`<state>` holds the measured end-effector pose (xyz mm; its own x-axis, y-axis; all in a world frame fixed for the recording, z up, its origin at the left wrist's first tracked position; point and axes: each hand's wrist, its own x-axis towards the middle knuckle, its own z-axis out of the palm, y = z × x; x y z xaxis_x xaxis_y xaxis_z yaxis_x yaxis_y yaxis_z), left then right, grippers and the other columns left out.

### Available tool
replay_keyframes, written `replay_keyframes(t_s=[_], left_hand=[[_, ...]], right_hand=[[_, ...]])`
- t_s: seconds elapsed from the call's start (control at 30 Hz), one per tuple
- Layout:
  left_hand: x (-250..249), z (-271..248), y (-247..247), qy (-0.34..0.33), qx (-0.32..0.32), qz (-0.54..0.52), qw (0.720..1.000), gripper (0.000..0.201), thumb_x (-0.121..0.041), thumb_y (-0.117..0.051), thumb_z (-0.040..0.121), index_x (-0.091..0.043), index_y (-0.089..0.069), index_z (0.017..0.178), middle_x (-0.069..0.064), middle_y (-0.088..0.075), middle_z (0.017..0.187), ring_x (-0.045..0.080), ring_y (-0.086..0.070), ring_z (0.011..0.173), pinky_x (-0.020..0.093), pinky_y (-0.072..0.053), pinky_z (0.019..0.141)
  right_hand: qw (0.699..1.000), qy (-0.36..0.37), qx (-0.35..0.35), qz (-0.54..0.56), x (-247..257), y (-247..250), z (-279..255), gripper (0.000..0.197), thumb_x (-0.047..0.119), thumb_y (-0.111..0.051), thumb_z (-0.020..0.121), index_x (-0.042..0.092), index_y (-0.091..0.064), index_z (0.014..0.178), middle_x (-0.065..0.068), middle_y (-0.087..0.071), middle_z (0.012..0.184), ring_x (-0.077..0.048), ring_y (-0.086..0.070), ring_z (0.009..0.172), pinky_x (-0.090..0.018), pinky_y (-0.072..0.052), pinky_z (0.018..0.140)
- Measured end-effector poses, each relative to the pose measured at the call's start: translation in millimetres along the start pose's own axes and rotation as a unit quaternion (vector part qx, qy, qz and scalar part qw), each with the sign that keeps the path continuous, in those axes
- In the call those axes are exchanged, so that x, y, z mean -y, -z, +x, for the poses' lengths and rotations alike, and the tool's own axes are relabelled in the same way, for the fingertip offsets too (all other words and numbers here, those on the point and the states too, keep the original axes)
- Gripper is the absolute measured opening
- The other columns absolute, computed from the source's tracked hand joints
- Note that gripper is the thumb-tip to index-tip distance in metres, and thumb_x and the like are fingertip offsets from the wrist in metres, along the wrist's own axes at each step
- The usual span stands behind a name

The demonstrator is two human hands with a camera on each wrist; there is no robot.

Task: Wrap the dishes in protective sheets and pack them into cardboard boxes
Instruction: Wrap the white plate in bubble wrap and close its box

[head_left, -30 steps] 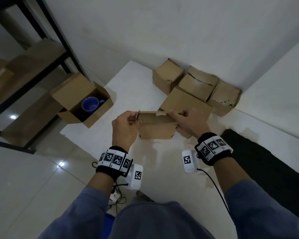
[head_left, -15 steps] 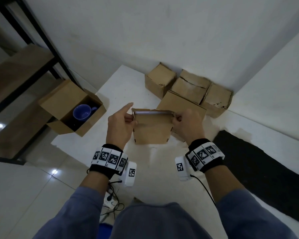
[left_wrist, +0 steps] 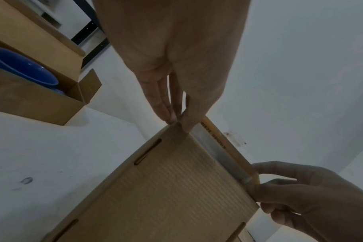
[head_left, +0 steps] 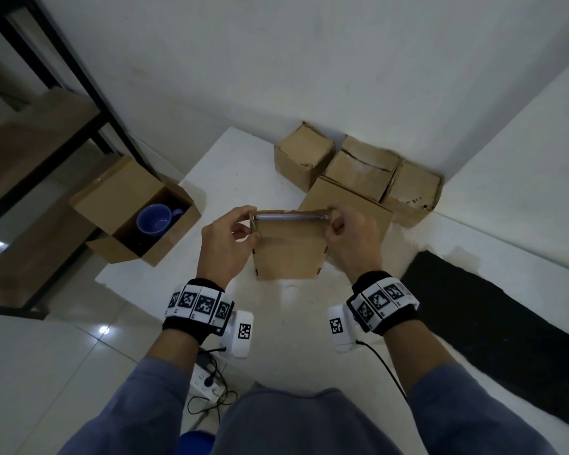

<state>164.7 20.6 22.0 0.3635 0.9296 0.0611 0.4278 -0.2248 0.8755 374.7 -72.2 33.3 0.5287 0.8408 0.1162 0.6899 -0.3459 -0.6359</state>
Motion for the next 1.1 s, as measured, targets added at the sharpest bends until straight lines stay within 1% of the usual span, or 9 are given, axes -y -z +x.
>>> replay_keyframes(t_s=[0.27, 0.43, 0.53, 0.6, 0.7, 0.8, 0.93, 1.03, 1.1], left_hand=[[11, 4, 3, -0.019, 0.014, -0.007, 1.0, 0.05, 0.005, -0.068, 0.084, -0.019, -0.066, 0.127, -0.002, -0.07, 0.108, 0.008, -0.067, 0.091, 0.024, -0.056, 0.089], [11, 8, 9, 0.0, 0.034, -0.002, 0.999, 0.05, 0.002, -0.07, 0.085, -0.022, -0.066, 0.129, -0.003, -0.07, 0.112, 0.005, -0.068, 0.093, 0.028, -0.056, 0.092], [12, 8, 10, 0.015, 0.039, -0.003, 0.999, 0.052, -0.002, -0.071, 0.086, -0.025, -0.064, 0.132, -0.003, -0.071, 0.111, 0.003, -0.067, 0.098, 0.026, -0.054, 0.094], [12, 8, 10, 0.027, 0.044, -0.011, 0.999, 0.052, -0.004, -0.07, 0.088, -0.027, -0.062, 0.134, -0.003, -0.071, 0.114, 0.0, -0.066, 0.102, 0.022, -0.052, 0.096], [11, 9, 11, 0.029, 0.049, -0.017, 0.998, 0.05, -0.005, -0.07, 0.088, -0.026, -0.063, 0.133, -0.003, -0.071, 0.117, -0.001, -0.066, 0.104, 0.019, -0.05, 0.097], [11, 10, 11, 0.025, 0.042, -0.035, 0.998, 0.05, -0.002, -0.074, 0.083, -0.023, -0.067, 0.128, -0.001, -0.073, 0.112, 0.003, -0.069, 0.096, 0.026, -0.053, 0.096], [13, 11, 11, 0.042, 0.042, -0.069, 0.996, 0.051, 0.002, -0.078, 0.078, -0.022, -0.069, 0.123, 0.001, -0.074, 0.111, 0.008, -0.072, 0.093, 0.033, -0.055, 0.097], [14, 10, 14, 0.05, 0.062, -0.078, 0.994, 0.052, 0.003, -0.078, 0.077, -0.025, -0.07, 0.12, -0.001, -0.075, 0.107, 0.011, -0.073, 0.091, 0.038, -0.056, 0.095], [15, 8, 15, 0.052, 0.065, -0.082, 0.993, 0.05, 0.003, -0.078, 0.077, -0.023, -0.07, 0.119, -0.002, -0.075, 0.105, 0.012, -0.073, 0.09, 0.039, -0.056, 0.094]], right_hand=[[1.0, -0.003, 0.001, 0.001, -6, -3, 2, 0.041, 0.013, -0.069, 0.088, 0.021, -0.065, 0.128, 0.002, -0.068, 0.083, -0.017, -0.063, 0.08, -0.035, -0.055, 0.079], [1.0, 0.001, -0.01, 0.005, -8, -5, 2, 0.038, 0.013, -0.069, 0.087, 0.02, -0.068, 0.124, 0.001, -0.068, 0.077, -0.019, -0.062, 0.075, -0.036, -0.054, 0.074], [1.0, 0.0, -0.018, 0.009, -11, -7, 3, 0.038, 0.014, -0.07, 0.087, 0.021, -0.069, 0.124, 0.003, -0.068, 0.077, -0.016, -0.062, 0.075, -0.03, -0.052, 0.074], [1.0, -0.006, -0.02, 0.007, -12, -6, 3, 0.03, 0.014, -0.071, 0.087, 0.018, -0.072, 0.116, 0.004, -0.065, 0.073, -0.014, -0.058, 0.071, -0.025, -0.047, 0.071], [1.0, -0.003, -0.025, 0.012, -11, -5, 2, 0.024, 0.013, -0.072, 0.086, 0.016, -0.075, 0.11, 0.003, -0.066, 0.071, -0.014, -0.058, 0.069, -0.028, -0.05, 0.071], [0.999, -0.002, -0.029, 0.026, -12, -6, 2, 0.029, 0.013, -0.073, 0.085, 0.019, -0.074, 0.114, 0.001, -0.07, 0.075, -0.015, -0.062, 0.072, -0.031, -0.054, 0.074], [0.999, -0.001, -0.021, 0.042, -14, -7, 2, 0.037, 0.013, -0.073, 0.086, 0.021, -0.07, 0.122, 0.004, -0.071, 0.077, -0.011, -0.063, 0.073, -0.021, -0.051, 0.075], [0.998, -0.009, -0.018, 0.068, -17, -7, 0, 0.036, 0.013, -0.073, 0.087, 0.021, -0.071, 0.122, 0.005, -0.071, 0.076, -0.009, -0.064, 0.072, -0.012, -0.047, 0.073], [0.997, -0.007, -0.022, 0.073, -17, -6, -1, 0.035, 0.013, -0.073, 0.086, 0.019, -0.072, 0.12, 0.005, -0.071, 0.075, -0.008, -0.064, 0.07, -0.012, -0.049, 0.073]])
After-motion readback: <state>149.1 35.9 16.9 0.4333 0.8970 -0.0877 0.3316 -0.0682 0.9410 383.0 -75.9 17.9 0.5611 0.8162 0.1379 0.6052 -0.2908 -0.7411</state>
